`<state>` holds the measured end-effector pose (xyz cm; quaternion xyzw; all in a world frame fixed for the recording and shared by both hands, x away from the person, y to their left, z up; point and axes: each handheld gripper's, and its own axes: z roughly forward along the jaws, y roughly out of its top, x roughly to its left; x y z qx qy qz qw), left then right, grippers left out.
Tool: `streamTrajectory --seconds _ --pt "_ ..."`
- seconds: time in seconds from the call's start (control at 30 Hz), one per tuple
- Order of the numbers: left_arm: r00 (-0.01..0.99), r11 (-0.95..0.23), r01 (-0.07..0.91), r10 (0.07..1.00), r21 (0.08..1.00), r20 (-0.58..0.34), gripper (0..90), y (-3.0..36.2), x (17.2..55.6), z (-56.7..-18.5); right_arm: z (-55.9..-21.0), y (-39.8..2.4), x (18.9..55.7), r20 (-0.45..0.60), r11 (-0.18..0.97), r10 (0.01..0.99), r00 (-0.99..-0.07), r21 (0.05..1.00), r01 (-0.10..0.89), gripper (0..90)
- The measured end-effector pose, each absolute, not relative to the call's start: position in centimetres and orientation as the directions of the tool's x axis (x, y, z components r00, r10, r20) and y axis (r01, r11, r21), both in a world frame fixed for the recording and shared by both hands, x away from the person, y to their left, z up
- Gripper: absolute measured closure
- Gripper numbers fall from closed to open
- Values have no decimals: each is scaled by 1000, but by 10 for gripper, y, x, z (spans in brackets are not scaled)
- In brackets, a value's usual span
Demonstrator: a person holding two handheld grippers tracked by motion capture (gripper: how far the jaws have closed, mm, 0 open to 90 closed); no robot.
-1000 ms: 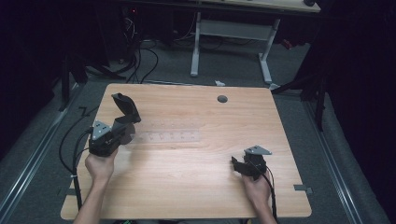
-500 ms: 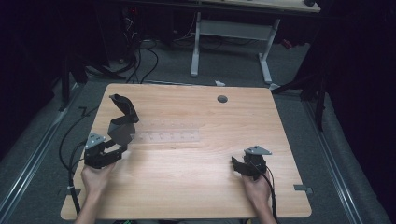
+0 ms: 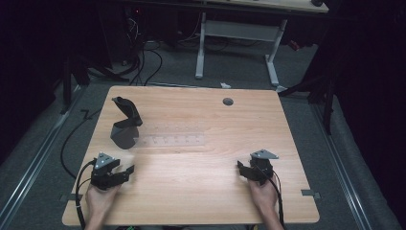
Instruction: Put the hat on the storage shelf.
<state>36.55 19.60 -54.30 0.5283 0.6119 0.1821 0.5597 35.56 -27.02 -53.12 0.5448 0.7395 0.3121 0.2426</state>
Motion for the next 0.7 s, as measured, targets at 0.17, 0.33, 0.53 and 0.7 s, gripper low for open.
streamTrajectory --seconds 0.17,0.33,0.53,0.7 --pt "182 342 446 870 827 -458 313 191 367 -545 -531 -270 356 -19 212 957 -289 726 655 357" --pt "193 293 444 891 847 -410 288 186 366 -547 -531 -270 355 -19 213 957 -291 725 655 354" --pt "199 274 457 896 846 -397 194 181 365 -549 -531 -270 355 -18 210 958 -286 724 657 339" --pt "189 272 463 900 844 -394 136 178 365 -549 -531 -270 355 -19 206 960 -280 722 660 298"
